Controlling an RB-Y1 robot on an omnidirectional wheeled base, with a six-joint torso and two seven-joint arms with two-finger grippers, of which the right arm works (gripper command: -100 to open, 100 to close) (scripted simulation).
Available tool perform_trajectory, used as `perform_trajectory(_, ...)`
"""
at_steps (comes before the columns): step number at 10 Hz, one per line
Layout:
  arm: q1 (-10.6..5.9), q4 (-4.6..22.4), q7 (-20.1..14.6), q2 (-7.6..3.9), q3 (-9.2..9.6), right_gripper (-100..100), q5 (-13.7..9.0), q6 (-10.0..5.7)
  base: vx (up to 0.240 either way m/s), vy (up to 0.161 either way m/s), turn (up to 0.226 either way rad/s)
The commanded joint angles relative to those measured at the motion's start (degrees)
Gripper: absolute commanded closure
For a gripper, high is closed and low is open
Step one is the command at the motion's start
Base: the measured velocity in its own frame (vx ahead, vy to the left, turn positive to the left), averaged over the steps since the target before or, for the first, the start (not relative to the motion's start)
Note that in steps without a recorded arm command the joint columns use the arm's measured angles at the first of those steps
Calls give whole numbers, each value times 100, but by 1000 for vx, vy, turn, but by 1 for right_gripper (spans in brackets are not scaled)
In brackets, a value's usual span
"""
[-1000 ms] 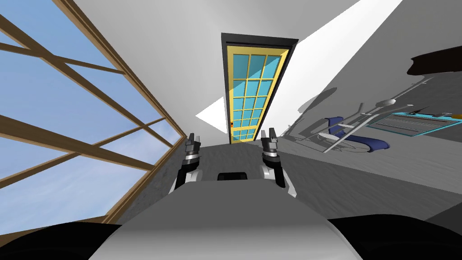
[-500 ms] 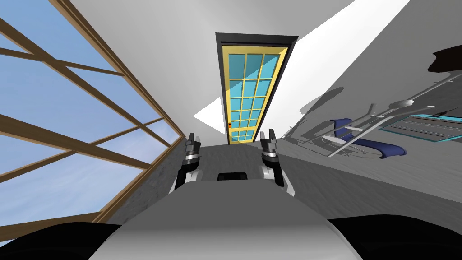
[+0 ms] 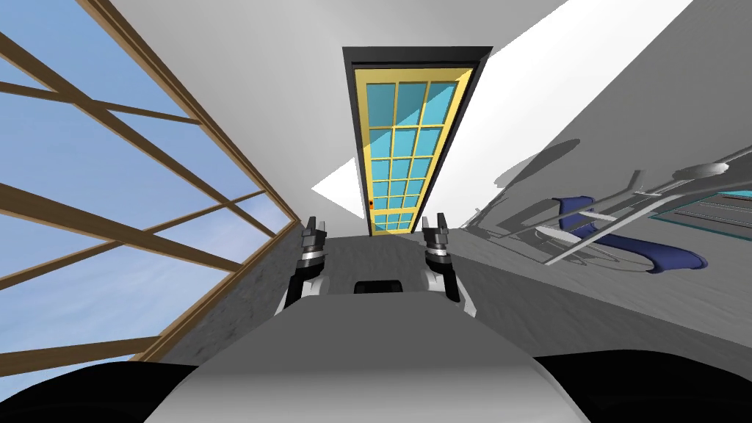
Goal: Pull the door open
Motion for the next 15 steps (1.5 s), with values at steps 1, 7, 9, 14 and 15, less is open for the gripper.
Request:
perform_trajectory(1,-39,133,-158,-28,-14,-100,-116,-20,29,-124,91)
perform_trajectory(7,-154,722,-721,-89,-14,-100,-544,-176,37,-78,101)
perform_trajectory(9,-192,917,-907,-104,-14,-100,-686,-228,34,-30,97)
perform_trajectory(14,-286,1395,-1364,-130,-13,-100,-1034,-354,42,-6,95)
perform_trajectory(15,-306,1499,-1464,-135,-13,-100,-1110,-382,37,19,110)
